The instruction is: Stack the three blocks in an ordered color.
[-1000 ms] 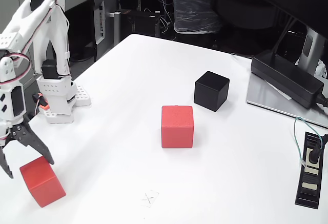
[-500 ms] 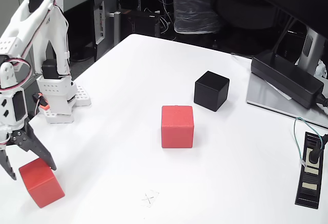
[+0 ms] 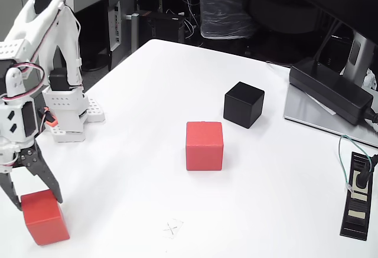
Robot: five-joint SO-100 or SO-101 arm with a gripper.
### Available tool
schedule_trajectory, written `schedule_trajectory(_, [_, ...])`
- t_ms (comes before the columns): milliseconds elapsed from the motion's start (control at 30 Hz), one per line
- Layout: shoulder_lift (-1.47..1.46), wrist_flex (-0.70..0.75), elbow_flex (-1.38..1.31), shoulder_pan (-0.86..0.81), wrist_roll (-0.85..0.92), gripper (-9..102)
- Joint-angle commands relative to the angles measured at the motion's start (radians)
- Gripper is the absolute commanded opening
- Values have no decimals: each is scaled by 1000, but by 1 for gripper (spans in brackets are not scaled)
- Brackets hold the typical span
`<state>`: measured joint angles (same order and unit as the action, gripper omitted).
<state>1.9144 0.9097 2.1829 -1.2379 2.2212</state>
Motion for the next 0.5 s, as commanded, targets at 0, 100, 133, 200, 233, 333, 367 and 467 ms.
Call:
schedule_trajectory(0, [11, 3, -11, 35, -9, 2])
schedule_trajectory(100, [12, 5, -11, 57, -11, 2])
schedule_trajectory(133, [14, 5, -11, 66, -12, 2])
schedule_trajectory(200, [34, 5, -11, 81, -37, 1])
schedule_trajectory(233, [51, 6, -11, 91, -61, 1])
schedule_trajectory(333, [110, 15, -11, 132, -169, 1])
schedule_trajectory(367, [129, 15, -11, 155, -212, 1])
schedule_trajectory(467, [179, 15, -11, 229, -367, 1])
